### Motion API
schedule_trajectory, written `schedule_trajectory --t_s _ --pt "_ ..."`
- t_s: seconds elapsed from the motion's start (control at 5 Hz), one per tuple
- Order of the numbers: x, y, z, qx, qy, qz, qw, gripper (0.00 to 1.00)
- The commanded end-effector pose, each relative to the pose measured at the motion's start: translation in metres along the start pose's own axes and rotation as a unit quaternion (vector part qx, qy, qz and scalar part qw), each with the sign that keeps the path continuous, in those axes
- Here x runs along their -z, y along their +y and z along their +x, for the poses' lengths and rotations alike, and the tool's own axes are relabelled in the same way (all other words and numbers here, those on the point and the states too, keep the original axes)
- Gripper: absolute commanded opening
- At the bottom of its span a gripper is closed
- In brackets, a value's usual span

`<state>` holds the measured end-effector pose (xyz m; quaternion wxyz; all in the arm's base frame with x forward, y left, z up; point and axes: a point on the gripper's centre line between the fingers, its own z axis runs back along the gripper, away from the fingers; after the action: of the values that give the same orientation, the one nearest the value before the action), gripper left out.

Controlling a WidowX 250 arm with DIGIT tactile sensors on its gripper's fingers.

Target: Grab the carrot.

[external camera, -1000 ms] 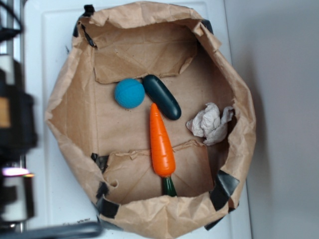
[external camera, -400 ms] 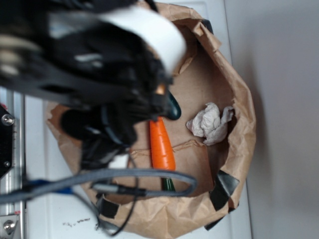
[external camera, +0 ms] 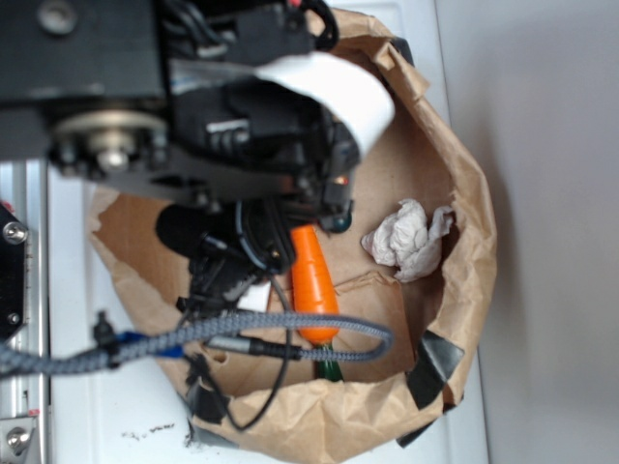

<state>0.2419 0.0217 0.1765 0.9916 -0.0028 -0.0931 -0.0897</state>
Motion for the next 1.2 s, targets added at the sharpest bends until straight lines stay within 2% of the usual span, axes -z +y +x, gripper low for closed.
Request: schedule_trajectory --t_s 0.0,0.4,0.8,1.0 --pt "0.013 -0.006 0.010 0.124 -0.026 -0.014 0.992 1.00" --pt "0.085 -0.009 0.020 0.247 -0.006 -0.009 0.969 1.00" --pt "0.104 -0.049 0.023 0.324 0.009 -0.032 0.945 1.00" --pt "0.101 -0.066 0.020 0.350 0.010 -0.060 0.935 1.00"
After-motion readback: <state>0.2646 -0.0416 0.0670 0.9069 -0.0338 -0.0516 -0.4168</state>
